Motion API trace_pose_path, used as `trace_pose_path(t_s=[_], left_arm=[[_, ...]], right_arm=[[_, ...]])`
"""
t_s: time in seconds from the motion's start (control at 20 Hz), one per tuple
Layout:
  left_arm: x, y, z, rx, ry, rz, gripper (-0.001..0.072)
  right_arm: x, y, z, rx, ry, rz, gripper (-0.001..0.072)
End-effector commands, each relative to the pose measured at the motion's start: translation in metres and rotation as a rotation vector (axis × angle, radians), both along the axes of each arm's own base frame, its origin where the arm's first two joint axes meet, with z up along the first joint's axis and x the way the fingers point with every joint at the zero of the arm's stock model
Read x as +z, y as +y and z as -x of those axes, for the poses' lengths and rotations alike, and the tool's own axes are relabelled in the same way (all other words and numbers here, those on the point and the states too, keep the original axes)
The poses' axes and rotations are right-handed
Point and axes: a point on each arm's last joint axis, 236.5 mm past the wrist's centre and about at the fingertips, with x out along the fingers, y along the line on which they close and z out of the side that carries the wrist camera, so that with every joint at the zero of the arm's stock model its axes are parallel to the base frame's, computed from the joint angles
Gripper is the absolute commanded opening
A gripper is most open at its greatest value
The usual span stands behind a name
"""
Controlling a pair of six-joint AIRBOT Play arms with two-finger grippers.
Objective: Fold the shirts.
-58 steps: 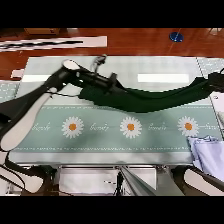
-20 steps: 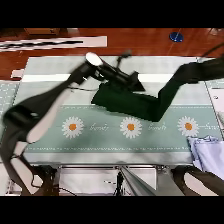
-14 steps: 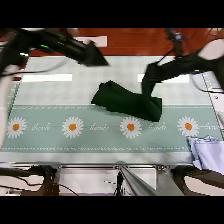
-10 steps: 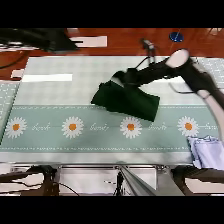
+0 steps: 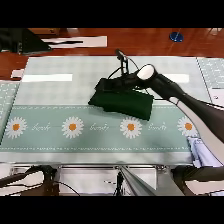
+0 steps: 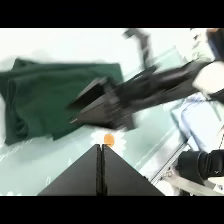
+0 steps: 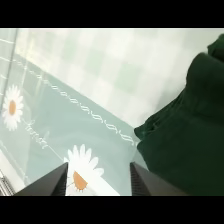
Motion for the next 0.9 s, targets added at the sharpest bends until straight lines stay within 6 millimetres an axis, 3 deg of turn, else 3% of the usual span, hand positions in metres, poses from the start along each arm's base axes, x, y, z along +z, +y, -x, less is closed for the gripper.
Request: trace_pose_path(t_s=[0.0,0.05,0.15,0.25,0.35,0.4,0.45,0.5,0.7,0.85], left_arm=[[-0.024,0.004,0.005,-0.013,0.056,-0.013,0.0022],[-0.033,0.004,0.006,-0.018,0.076,-0.011,0.0023],[-0.049,0.003,0.01,-0.034,0.11,-0.008,0.0023],[-0.07,0.009,0.013,-0.036,0.148,-0.044,0.0023],[-0.109,0.03,0.018,-0.005,0.227,-0.161,0.0023],[-0.129,0.042,0.023,0.012,0.274,-0.222,0.0024],[-0.146,0.052,0.029,0.028,0.326,-0.268,0.0026],[-0.16,0.058,0.037,0.034,0.374,-0.298,0.0026],[-0.179,0.057,0.054,0.016,0.45,-0.297,0.0026],[-0.178,0.057,0.055,0.016,0.448,-0.297,0.0026]], right_arm=[[0.041,-0.047,-0.004,0.011,-0.033,-0.013,0.0477],[0.052,-0.076,-0.006,0.004,-0.053,0.02,0.0476],[0.061,-0.153,-0.006,-0.031,-0.089,0.176,0.0476],[0.049,-0.265,0.003,-0.138,-0.059,0.478,0.0476],[0.03,-0.379,0.028,-0.232,0.059,0.802,0.0476],[0.018,-0.427,0.05,-0.266,0.167,0.905,0.0476],[0.006,-0.451,0.066,-0.309,0.255,0.906,0.0476],[-0.009,-0.456,0.076,-0.366,0.32,0.8,0.0476],[-0.043,-0.394,0.072,-0.462,0.375,0.217,0.0587],[-0.078,-0.363,0.065,-0.529,0.371,0.098,0.0588]])
